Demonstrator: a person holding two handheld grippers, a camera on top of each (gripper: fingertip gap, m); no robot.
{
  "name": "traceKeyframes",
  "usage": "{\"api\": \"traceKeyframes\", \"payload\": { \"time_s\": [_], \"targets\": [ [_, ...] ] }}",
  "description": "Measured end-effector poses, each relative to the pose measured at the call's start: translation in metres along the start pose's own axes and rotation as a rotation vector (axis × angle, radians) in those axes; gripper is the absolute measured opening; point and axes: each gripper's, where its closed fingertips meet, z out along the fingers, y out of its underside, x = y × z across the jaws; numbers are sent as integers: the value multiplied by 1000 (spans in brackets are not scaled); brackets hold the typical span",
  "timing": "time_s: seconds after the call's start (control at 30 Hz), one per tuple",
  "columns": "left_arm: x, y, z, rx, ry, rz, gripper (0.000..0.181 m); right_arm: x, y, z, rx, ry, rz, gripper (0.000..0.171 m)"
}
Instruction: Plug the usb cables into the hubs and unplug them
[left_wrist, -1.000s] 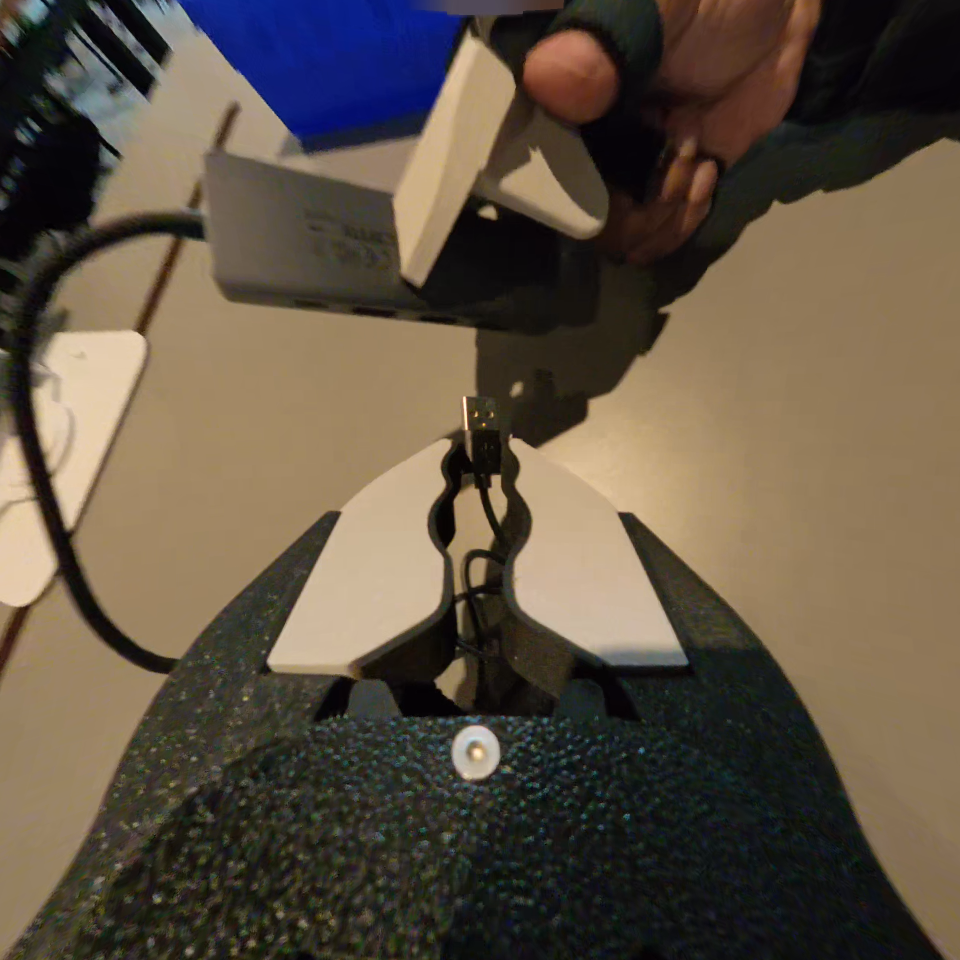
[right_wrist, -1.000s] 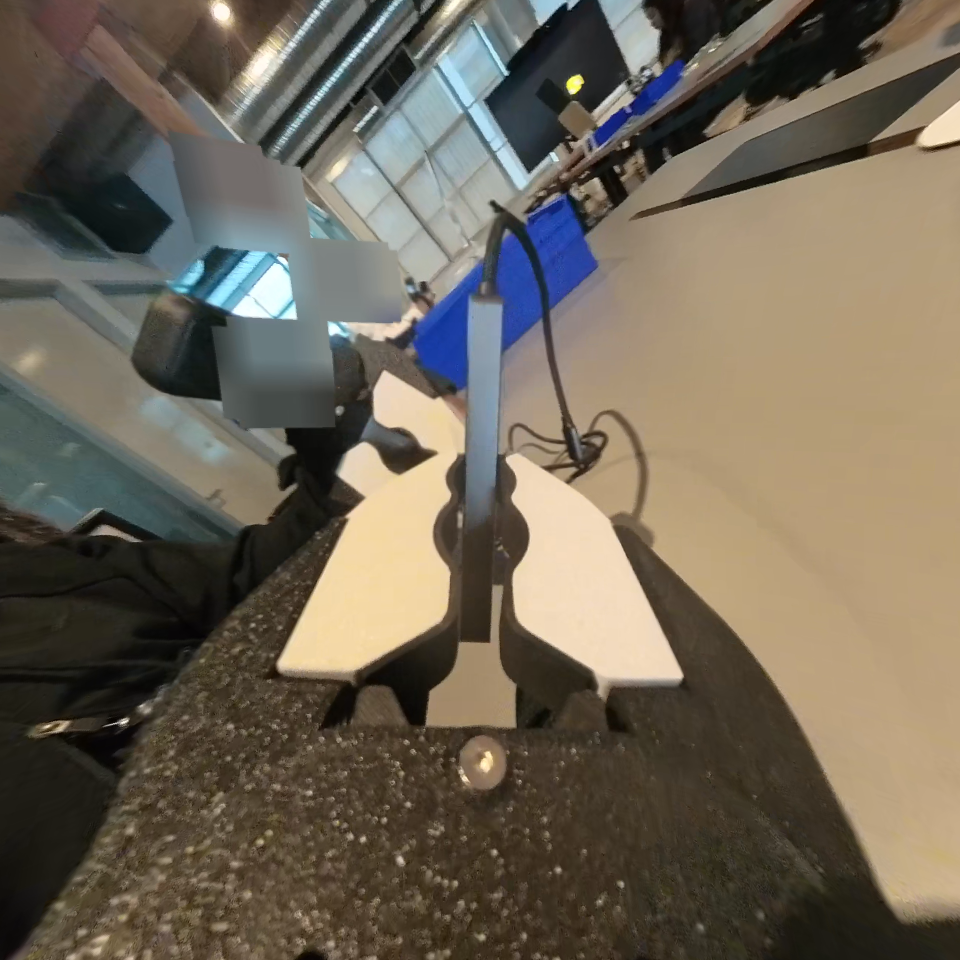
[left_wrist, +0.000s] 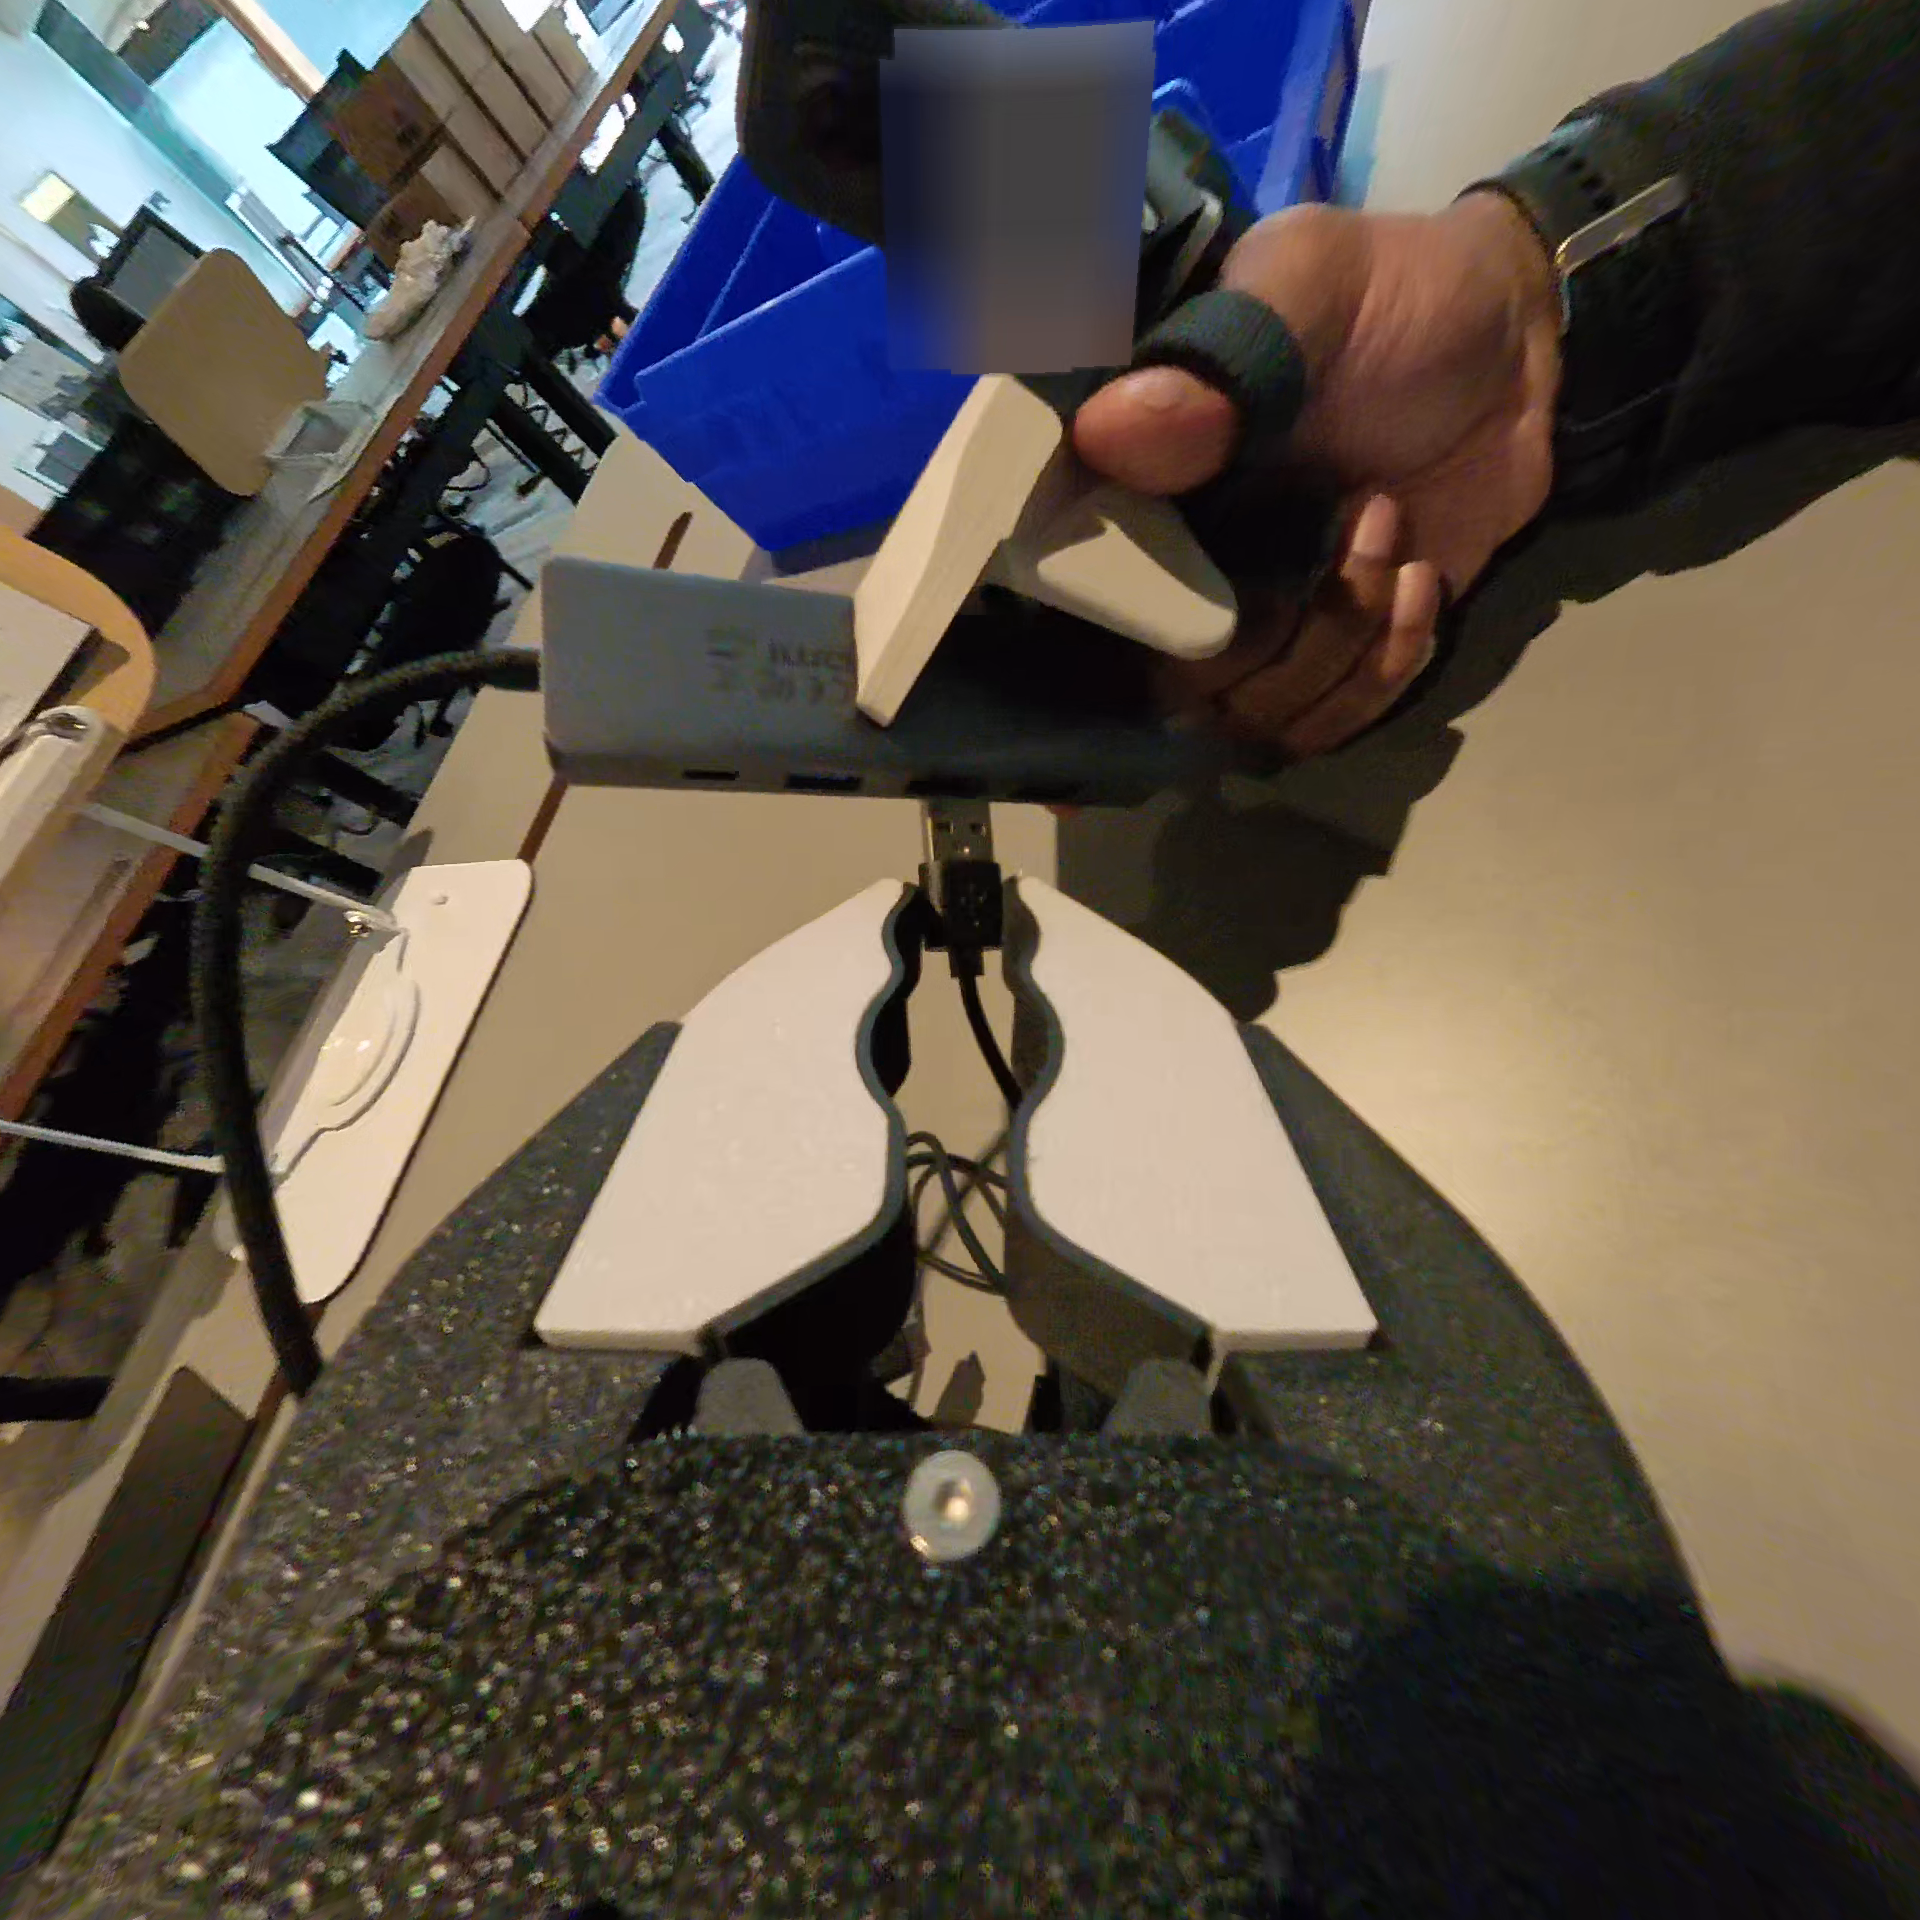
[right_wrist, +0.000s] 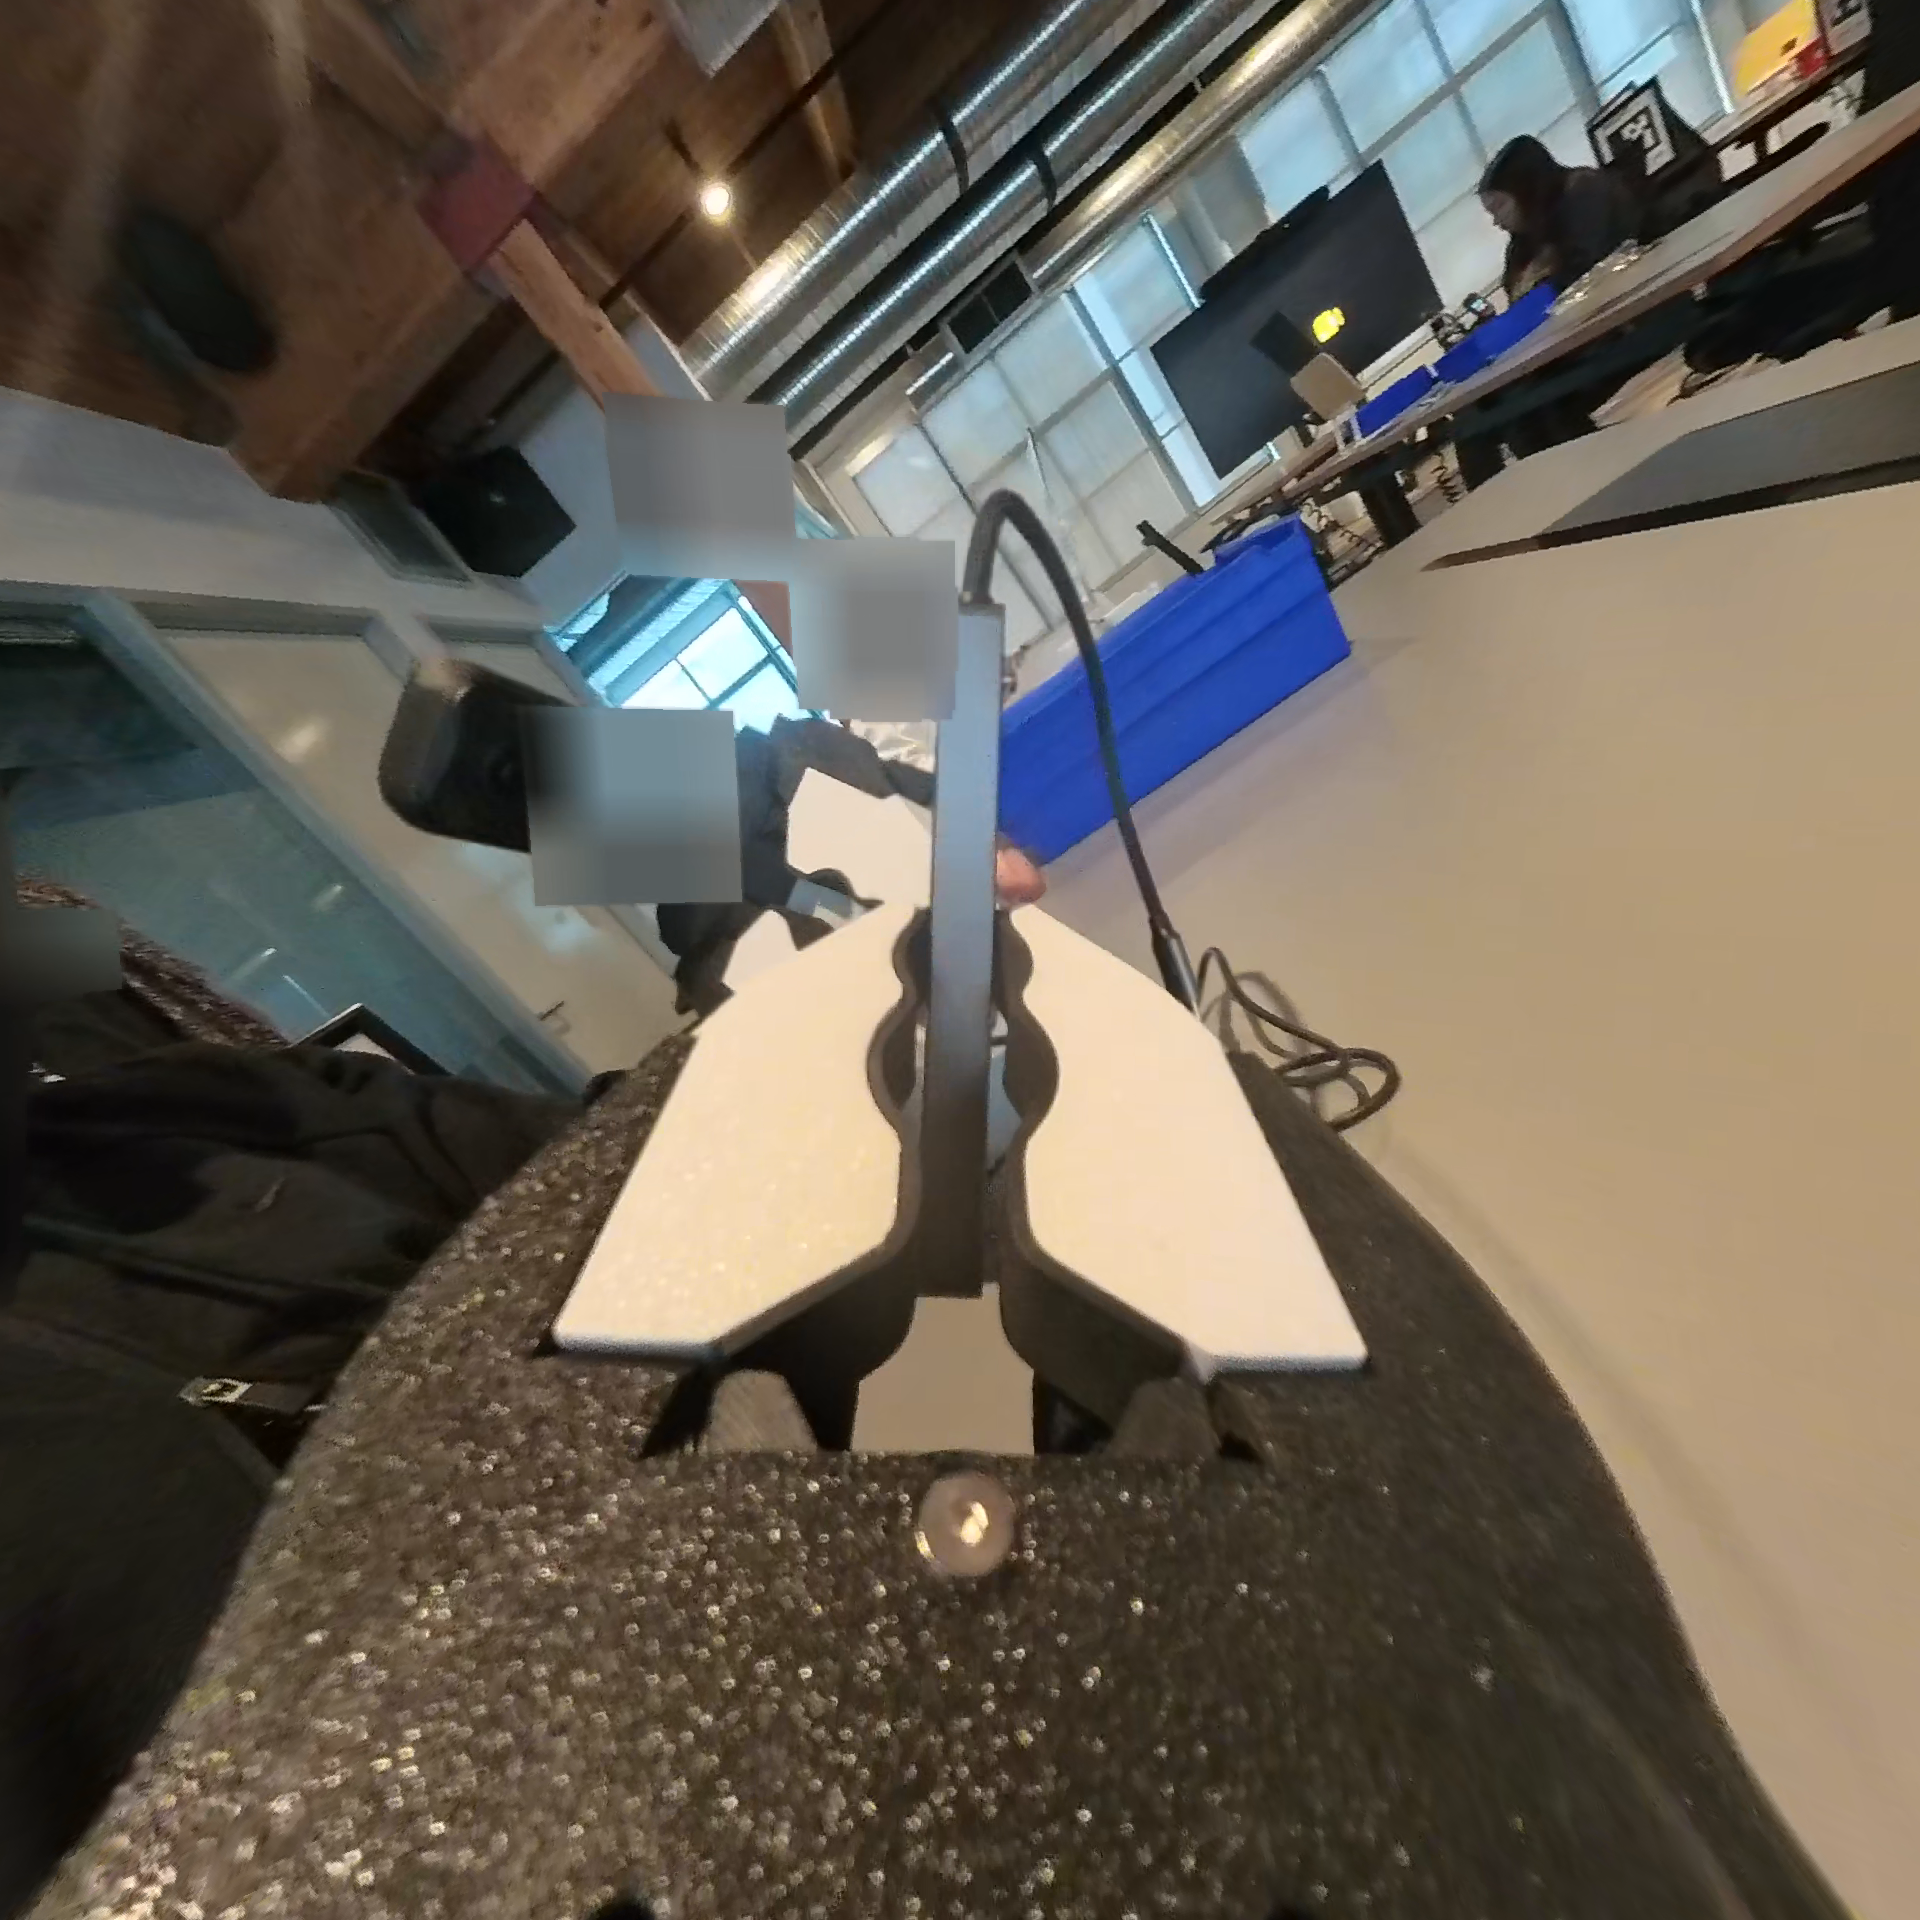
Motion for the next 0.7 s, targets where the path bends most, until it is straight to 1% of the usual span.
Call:
{"api": "traceKeyframes", "payload": {
  "time_s": [0.17,0.33,0.7],
  "targets": [
    [-2,1,0,-11,-30,32,14,5,1,0,-6,43,-23,11],
    [-3,2,0,-8,-31,20,14,6,2,2,-16,67,-46,11],
    [-7,2,6,6,-88,13,14,14,0,0,-4,133,-69,11]
  ]
}}
